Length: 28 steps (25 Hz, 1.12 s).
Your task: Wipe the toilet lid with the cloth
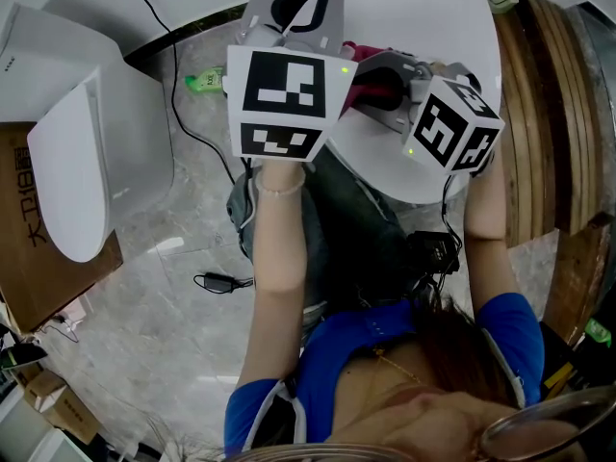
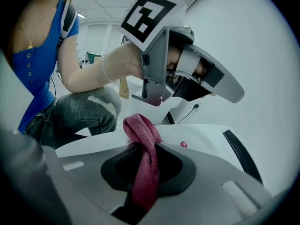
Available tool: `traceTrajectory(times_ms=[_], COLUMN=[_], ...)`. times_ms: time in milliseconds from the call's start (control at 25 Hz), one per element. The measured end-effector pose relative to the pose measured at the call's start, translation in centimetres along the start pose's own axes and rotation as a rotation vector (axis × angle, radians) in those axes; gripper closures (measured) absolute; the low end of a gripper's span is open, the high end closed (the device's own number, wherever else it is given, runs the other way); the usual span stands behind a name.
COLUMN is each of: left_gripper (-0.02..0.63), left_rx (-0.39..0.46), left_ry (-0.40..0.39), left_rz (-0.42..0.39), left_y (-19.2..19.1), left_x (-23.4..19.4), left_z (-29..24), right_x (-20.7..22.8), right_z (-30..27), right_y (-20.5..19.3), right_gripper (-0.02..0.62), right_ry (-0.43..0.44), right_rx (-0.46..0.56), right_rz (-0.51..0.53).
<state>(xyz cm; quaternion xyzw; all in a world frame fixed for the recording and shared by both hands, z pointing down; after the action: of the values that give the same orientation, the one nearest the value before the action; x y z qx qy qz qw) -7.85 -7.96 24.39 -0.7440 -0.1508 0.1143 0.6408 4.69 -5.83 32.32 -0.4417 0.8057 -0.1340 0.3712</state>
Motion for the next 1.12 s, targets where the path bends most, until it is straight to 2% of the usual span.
traceTrajectory(times_ms=[1120], left_gripper=[0.603], left_rx=[-0.013], left_ry=[-0.005], left_rz=[-0.017], left_y=[-0.2], left_x=[0.7], left_z=[-0.3], right_x=[-2.4], right_z=[0.9], right_y=[0.1], right_gripper=[0.524], right_ry=[-0.014], right_rx=[0.020], right_rz=[0.005])
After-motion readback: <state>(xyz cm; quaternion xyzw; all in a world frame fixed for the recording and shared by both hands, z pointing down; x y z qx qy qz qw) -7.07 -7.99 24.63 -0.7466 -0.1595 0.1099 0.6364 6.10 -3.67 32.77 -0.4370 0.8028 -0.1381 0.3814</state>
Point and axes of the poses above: the fingertips, and each gripper's own axes: z backward along the fingers, x to its right, y out of its top, the point moved 10 cm from there along z, backward along the fingers, and after that the axes turned 12 degrees about z, right-handed, at the moved point
